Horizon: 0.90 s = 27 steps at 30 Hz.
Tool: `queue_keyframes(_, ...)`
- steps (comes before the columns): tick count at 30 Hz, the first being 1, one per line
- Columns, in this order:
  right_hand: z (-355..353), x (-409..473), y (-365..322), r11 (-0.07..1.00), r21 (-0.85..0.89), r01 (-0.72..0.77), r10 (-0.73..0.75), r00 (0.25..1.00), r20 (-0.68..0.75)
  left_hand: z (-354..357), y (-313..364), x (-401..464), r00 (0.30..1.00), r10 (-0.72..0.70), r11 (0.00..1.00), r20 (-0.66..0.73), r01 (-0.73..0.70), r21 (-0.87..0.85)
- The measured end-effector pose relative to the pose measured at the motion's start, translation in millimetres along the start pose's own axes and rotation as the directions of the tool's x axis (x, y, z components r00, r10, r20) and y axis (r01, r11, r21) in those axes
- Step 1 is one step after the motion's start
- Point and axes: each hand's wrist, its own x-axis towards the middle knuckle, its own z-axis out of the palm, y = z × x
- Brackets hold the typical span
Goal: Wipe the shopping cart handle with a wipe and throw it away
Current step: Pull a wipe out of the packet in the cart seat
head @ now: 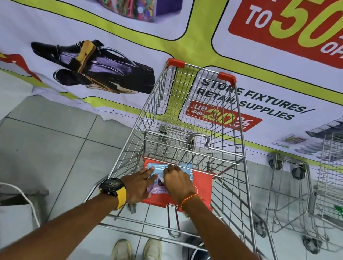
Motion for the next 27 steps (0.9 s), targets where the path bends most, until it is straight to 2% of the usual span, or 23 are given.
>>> queue_keyframes(8, 1, -1, -3, 0.997, -0.071, 0.01, -0.01, 1.0, -0.001, 2, 0, 1, 1.0, -0.002, 1.0, -0.013, 0.001, -0.016)
queue_keyframes(18, -12, -17, 11, 0.969, 0.242, 0.045, -0.006, 0.987, -0.161, 1, -1, 1, 1.0, -0.006, 1.0, 0.011, 0.006, -0.004)
queue_keyframes(27, -14, -27, 10, 0.95, 0.312, 0.011, 0.068, 0.968, -0.24, -3, 3, -3, 1.0, -0.011, 1.0, 0.015, 0.01, 0.009)
